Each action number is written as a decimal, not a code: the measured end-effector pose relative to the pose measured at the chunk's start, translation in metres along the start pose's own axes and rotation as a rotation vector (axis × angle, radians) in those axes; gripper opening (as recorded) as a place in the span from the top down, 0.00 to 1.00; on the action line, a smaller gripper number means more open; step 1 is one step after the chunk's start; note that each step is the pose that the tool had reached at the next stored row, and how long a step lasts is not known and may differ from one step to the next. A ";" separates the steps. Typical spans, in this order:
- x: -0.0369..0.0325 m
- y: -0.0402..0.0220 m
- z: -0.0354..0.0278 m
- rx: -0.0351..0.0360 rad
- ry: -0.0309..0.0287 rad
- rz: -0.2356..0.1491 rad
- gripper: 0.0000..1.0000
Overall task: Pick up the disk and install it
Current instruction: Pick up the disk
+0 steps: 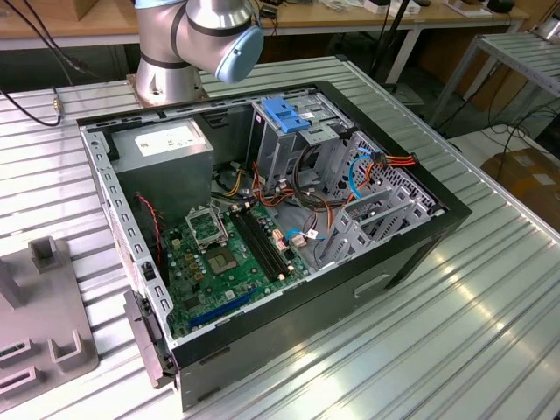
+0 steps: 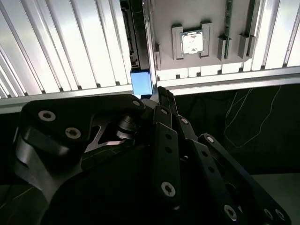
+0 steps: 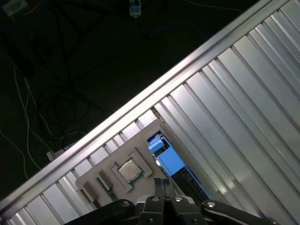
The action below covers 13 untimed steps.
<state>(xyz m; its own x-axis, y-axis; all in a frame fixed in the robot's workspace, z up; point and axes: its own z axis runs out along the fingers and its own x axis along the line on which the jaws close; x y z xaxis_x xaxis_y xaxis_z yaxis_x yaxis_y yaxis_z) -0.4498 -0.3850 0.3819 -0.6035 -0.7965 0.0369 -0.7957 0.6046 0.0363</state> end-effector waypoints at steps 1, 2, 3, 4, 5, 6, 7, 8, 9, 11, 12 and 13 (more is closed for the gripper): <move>0.0000 0.0000 0.0003 0.0030 -0.0016 -0.011 0.90; 0.0000 0.0000 0.0006 0.0059 -0.0030 -0.023 0.90; -0.0001 -0.0001 0.0009 0.0086 -0.0041 -0.040 0.90; -0.0001 -0.0001 0.0010 0.0106 -0.0045 -0.057 0.90; -0.0001 -0.0001 0.0012 0.0122 -0.0047 -0.073 0.90; 0.0000 -0.0001 0.0014 0.0139 -0.0047 -0.094 0.90; 0.0000 -0.0001 0.0016 0.0154 -0.0048 -0.112 0.90; -0.0001 -0.0001 0.0018 0.0173 -0.0050 -0.131 0.90; -0.0001 -0.0001 0.0020 0.0192 -0.0055 -0.148 0.90; 0.0001 -0.0002 0.0022 0.0256 -0.0077 -0.185 0.89; 0.0001 -0.0002 0.0024 0.0276 -0.0083 -0.198 0.83; 0.0001 -0.0003 0.0027 0.0305 -0.0091 -0.225 0.77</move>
<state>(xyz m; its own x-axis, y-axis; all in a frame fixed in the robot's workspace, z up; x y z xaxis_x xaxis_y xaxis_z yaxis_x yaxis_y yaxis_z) -0.4497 -0.3852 0.3792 -0.4106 -0.9115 0.0223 -0.9116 0.4109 0.0123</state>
